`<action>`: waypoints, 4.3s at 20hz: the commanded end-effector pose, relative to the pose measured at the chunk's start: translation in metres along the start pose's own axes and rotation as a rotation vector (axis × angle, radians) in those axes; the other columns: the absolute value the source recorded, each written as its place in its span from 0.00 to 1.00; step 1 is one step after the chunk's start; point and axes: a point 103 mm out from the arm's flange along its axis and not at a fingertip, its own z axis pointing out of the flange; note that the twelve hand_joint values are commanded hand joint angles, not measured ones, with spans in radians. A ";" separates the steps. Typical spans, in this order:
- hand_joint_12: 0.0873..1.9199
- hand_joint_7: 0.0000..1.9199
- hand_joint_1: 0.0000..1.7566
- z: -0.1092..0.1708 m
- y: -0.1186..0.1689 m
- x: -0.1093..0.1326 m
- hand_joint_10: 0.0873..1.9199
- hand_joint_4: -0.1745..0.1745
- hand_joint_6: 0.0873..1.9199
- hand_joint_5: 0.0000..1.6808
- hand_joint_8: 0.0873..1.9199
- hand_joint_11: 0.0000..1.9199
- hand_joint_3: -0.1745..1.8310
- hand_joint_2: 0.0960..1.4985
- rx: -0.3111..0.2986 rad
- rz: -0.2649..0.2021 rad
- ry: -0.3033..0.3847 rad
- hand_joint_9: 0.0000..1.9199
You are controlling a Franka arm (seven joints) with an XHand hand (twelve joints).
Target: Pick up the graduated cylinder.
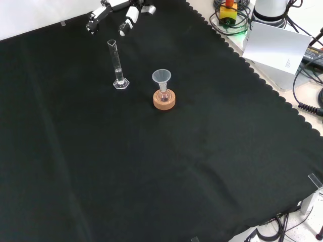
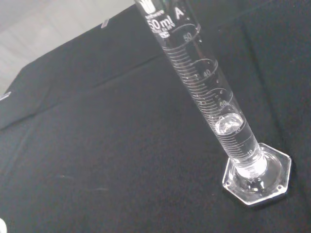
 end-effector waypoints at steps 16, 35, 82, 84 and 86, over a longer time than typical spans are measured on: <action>0.69 0.20 0.42 0.073 -0.001 -0.064 0.25 0.56 0.00 0.24 0.25 0.13 0.30 0.51 -0.064 -0.153 0.278 0.28; 0.66 0.26 0.53 0.117 0.023 -0.060 0.22 0.53 0.00 0.31 0.25 0.21 0.38 0.42 -0.079 -0.238 0.401 0.36; 0.51 0.36 0.64 0.132 0.035 -0.047 0.05 0.49 0.20 0.40 0.24 0.44 0.42 0.43 -0.133 -0.305 0.553 0.57; 0.51 0.36 0.64 0.131 0.035 -0.047 0.05 0.49 0.21 0.39 0.24 0.44 0.42 0.43 -0.136 -0.304 0.553 0.57; 0.51 0.36 0.64 0.131 0.035 -0.047 0.05 0.48 0.21 0.39 0.24 0.45 0.42 0.43 -0.133 -0.305 0.552 0.57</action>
